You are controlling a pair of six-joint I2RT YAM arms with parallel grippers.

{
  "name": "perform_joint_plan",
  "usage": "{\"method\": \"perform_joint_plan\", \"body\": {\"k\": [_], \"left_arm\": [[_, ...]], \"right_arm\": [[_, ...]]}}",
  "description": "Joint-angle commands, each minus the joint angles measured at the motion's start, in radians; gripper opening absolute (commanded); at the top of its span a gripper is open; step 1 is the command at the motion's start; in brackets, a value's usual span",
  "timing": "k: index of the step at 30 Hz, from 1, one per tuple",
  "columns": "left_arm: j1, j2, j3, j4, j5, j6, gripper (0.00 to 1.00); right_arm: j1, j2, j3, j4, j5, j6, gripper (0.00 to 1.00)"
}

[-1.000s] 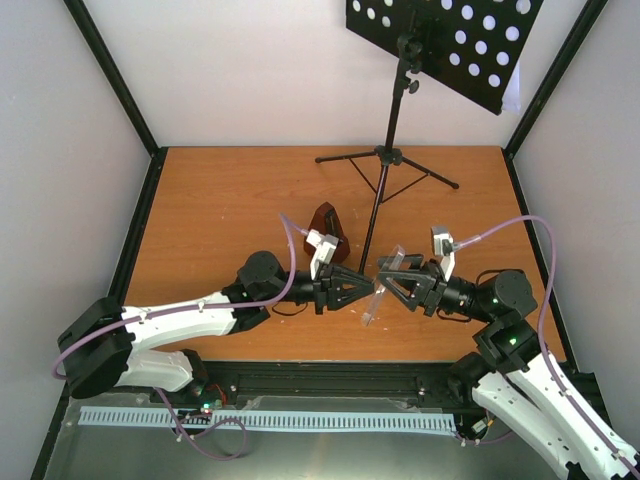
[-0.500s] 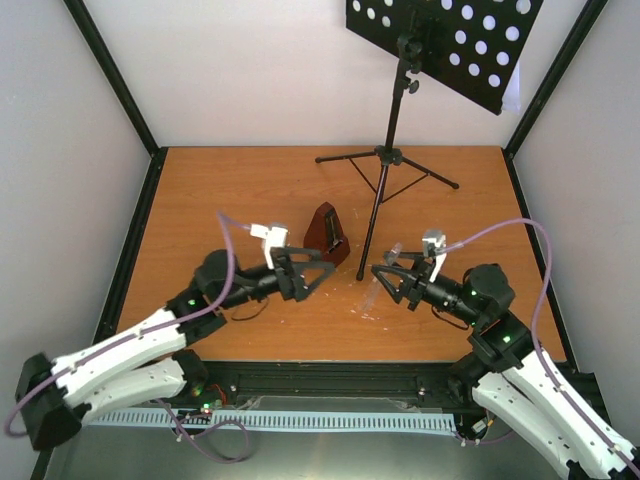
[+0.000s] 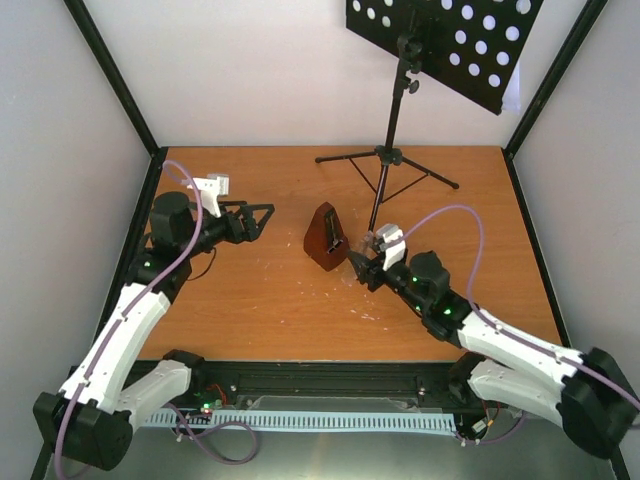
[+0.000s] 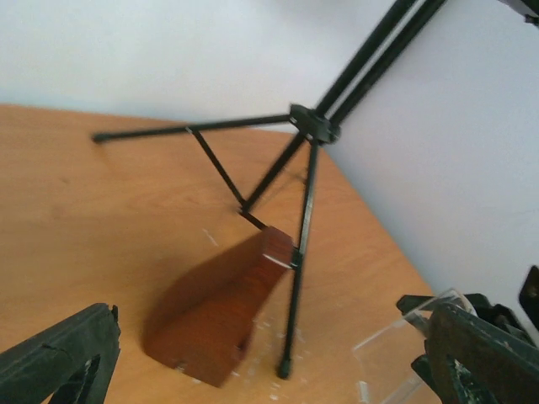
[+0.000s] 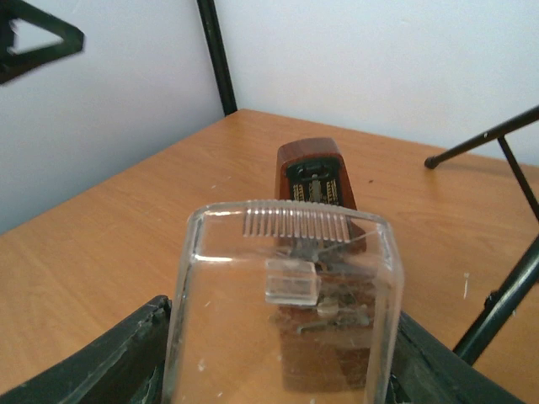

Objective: Pack up the instrument practice props

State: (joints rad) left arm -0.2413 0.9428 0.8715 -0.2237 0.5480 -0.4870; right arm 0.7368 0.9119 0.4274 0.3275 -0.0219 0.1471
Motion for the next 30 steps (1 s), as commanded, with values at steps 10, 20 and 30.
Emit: {"method": "perform_joint_plan", "body": {"k": [10, 20, 30], "left_arm": [[0.008, -0.103, -0.039, -0.037, -0.477, 0.336, 1.00], [0.008, -0.061, -0.038, -0.050, -0.473, 0.347, 0.99], [0.008, -0.056, -0.039, -0.052, -0.473, 0.355, 1.00]], "right_arm": [[0.027, 0.481, 0.027, 0.674, 0.073, -0.222, 0.49], [0.021, 0.693, 0.078, 0.889, 0.073, -0.278, 0.50], [-0.027, 0.751, 0.109, 0.905, -0.026, -0.265, 0.50]]}}
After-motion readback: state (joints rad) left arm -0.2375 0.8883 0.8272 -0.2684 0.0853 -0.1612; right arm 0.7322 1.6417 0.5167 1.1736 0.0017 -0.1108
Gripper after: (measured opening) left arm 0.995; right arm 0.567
